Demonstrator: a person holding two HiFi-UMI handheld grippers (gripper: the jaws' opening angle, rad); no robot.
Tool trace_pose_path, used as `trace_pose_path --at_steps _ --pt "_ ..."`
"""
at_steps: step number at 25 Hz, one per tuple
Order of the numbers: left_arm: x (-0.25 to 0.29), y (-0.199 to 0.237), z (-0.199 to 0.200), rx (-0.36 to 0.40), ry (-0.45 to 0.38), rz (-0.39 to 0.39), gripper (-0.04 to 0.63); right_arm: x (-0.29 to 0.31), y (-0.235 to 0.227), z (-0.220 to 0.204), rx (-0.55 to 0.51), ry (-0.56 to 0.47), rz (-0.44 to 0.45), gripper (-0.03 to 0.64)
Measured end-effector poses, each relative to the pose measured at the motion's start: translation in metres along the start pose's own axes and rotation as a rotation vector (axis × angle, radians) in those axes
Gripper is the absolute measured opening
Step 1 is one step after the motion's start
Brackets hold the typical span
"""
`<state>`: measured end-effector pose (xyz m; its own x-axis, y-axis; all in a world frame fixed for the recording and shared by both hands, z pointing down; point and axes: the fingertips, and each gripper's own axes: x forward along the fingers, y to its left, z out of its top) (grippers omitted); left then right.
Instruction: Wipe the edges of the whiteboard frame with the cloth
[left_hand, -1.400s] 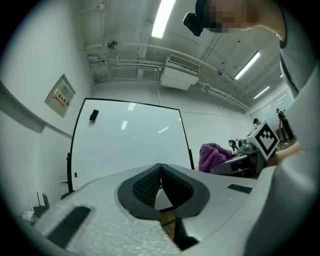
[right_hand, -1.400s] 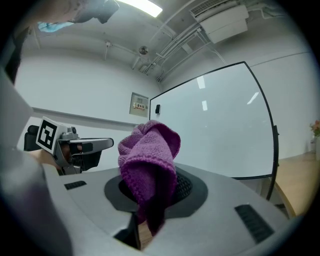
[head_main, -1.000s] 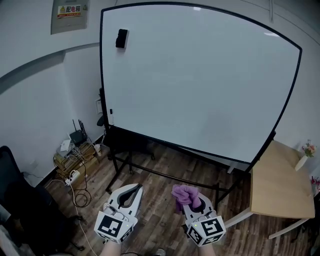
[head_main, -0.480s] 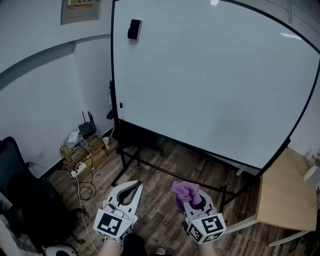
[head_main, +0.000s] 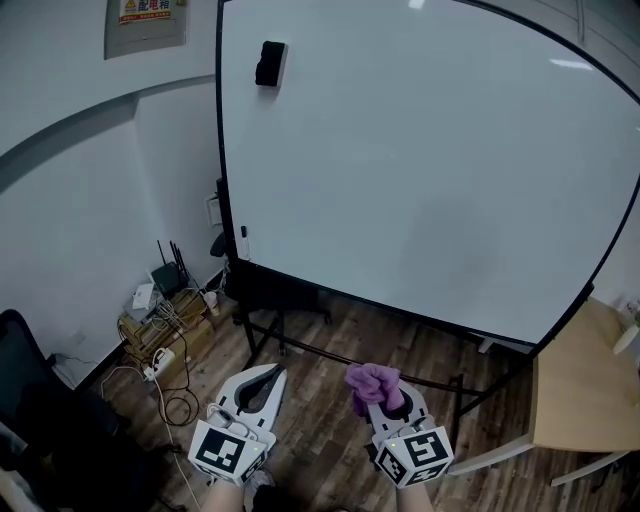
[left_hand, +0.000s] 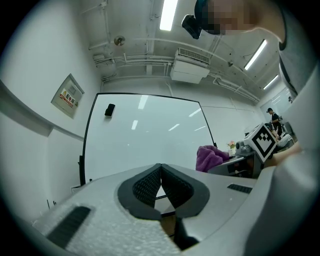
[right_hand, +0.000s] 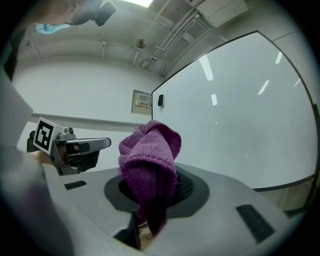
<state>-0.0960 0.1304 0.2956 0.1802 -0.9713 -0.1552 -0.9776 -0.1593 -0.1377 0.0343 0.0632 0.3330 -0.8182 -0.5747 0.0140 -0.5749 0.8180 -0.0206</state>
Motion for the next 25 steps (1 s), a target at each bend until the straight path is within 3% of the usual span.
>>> trace_pose_path --at_steps 12,19,25 --pt "0.022 0.143 -0.021 -0.006 0.008 -0.049 0.017 0.128 0.041 -0.001 0.024 0.004 -0.071 0.081" --pt "0.021 0.204 -0.031 -0.002 0.021 -0.074 0.017 0.189 0.072 -0.003 0.033 0.018 -0.083 0.08" --pt "0.02 0.233 -0.041 -0.009 0.033 -0.074 0.017 0.219 0.083 -0.01 0.056 0.029 -0.086 0.081"
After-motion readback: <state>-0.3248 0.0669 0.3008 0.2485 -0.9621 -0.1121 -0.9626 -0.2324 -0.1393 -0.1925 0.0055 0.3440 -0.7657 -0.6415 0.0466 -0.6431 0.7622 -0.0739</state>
